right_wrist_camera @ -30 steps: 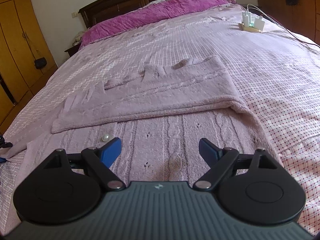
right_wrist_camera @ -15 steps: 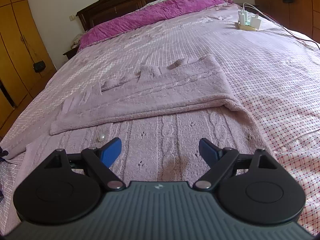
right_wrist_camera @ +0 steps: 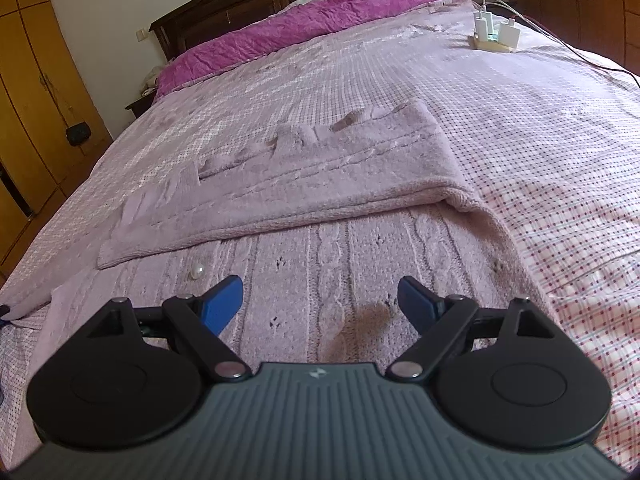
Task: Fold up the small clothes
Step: 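Lift the held sleeve with the left gripper and carry it across the body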
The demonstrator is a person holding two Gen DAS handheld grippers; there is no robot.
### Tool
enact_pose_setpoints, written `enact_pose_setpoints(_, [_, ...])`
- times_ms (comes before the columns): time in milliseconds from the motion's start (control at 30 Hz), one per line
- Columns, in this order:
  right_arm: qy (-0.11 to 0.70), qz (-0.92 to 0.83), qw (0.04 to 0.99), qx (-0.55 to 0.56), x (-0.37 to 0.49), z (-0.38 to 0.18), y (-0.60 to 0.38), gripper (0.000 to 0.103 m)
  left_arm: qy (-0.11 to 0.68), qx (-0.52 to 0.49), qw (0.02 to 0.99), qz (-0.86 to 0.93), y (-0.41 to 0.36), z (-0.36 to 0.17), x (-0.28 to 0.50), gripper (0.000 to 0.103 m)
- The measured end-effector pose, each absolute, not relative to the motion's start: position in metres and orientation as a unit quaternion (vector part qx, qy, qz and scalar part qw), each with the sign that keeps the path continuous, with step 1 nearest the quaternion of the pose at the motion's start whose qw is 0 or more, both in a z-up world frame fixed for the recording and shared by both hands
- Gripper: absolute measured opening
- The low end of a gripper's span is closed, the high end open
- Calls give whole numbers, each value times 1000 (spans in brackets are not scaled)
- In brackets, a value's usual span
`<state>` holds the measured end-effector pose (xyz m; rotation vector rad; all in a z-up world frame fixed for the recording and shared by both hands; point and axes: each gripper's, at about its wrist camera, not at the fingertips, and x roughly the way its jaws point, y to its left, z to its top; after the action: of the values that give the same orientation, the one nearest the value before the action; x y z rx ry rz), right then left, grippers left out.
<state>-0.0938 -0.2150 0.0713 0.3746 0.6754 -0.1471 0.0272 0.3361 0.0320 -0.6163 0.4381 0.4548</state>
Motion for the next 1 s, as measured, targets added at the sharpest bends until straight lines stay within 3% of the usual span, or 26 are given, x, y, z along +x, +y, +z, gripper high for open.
enact_pose_setpoints(67, [330, -72, 923, 184, -93, 71, -215, 89, 204, -292, 903, 241, 341, 33, 18, 39])
enact_pose_setpoints(133, [332, -70, 922, 185, -91, 69, -215, 89, 202, -295, 896, 264, 353, 30, 13, 46])
enact_pose_setpoints(400, [341, -63, 922, 171, -85, 67, -204, 89, 183, -360, 878, 257, 398, 26, 32, 46])
enact_pose_setpoints(500, [341, -62, 923, 167, -84, 68, -202, 89, 189, -342, 882, 265, 401, 31, 46, 43])
enact_pose_setpoints(533, [341, -63, 923, 166, -83, 68, -201, 89, 196, -333, 882, 270, 401, 32, 49, 22])
enact_pose_setpoints(567, [341, -63, 923, 166, -82, 68, -201, 89, 204, -320, 884, 274, 400, 34, 51, 10])
enact_pose_setpoints(1000, [340, -52, 923, 172, -82, 65, -199, 89, 130, -332, 920, 165, 350, 95, 20, 9])
